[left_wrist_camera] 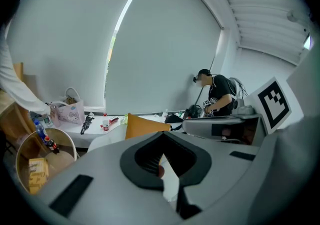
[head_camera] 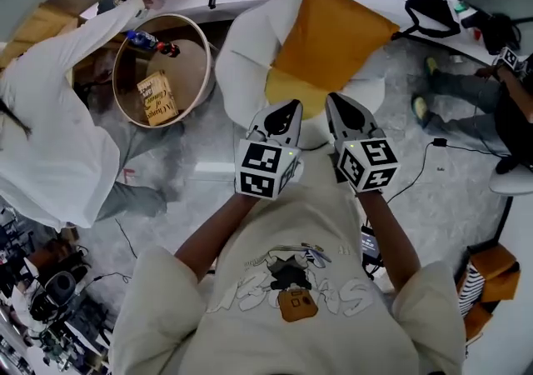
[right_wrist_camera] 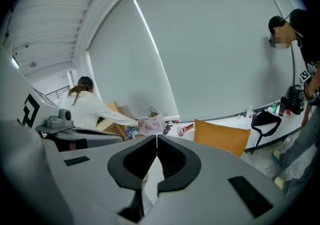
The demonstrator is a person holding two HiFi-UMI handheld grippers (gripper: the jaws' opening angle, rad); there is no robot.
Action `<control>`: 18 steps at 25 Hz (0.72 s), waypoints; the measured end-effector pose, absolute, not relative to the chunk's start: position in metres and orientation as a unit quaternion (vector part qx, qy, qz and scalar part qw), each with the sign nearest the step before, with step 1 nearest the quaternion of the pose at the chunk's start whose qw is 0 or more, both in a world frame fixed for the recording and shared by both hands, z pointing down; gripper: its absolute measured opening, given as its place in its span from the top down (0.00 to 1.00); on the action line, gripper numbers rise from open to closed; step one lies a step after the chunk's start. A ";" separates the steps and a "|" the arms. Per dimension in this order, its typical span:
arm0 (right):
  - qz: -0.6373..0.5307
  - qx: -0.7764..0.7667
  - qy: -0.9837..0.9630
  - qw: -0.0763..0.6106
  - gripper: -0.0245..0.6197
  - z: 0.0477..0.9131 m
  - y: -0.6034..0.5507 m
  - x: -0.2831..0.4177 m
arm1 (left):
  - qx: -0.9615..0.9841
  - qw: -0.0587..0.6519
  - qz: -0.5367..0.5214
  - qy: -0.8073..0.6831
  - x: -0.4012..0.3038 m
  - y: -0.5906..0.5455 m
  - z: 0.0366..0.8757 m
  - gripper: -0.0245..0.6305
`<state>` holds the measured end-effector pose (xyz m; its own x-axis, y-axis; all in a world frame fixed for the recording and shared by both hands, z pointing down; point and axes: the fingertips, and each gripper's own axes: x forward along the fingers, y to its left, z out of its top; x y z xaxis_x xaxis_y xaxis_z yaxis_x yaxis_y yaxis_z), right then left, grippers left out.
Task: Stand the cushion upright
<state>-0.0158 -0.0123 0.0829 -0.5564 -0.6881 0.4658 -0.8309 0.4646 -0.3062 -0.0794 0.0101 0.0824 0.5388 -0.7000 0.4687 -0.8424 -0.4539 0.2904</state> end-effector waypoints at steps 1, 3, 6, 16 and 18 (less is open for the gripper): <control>0.253 0.447 -0.847 0.136 0.92 0.077 -0.010 -0.018 | 0.842 0.249 0.141 -0.457 -0.081 0.013 0.078 0.96; 0.245 0.441 -0.854 0.127 0.92 0.065 -0.001 -0.019 | 0.846 0.244 0.138 -0.453 -0.080 0.022 0.069 0.96; 0.230 0.430 -0.865 0.117 0.92 0.051 0.020 -0.011 | 0.854 0.230 0.135 -0.447 -0.066 0.044 0.055 0.96; 0.210 0.422 -0.872 0.130 0.92 0.040 0.046 -0.036 | 0.874 0.214 0.121 -0.419 -0.077 0.070 0.039 0.96; 0.216 0.430 -0.867 0.128 0.92 0.036 0.042 -0.038 | 0.875 0.218 0.122 -0.414 -0.081 0.065 0.036 0.96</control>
<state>-0.0384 0.0424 0.0356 -0.5973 -0.6900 0.4087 -0.8012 0.5368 -0.2646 -0.0813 0.0654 0.0363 0.6271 -0.6716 0.3946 -0.7782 -0.5619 0.2804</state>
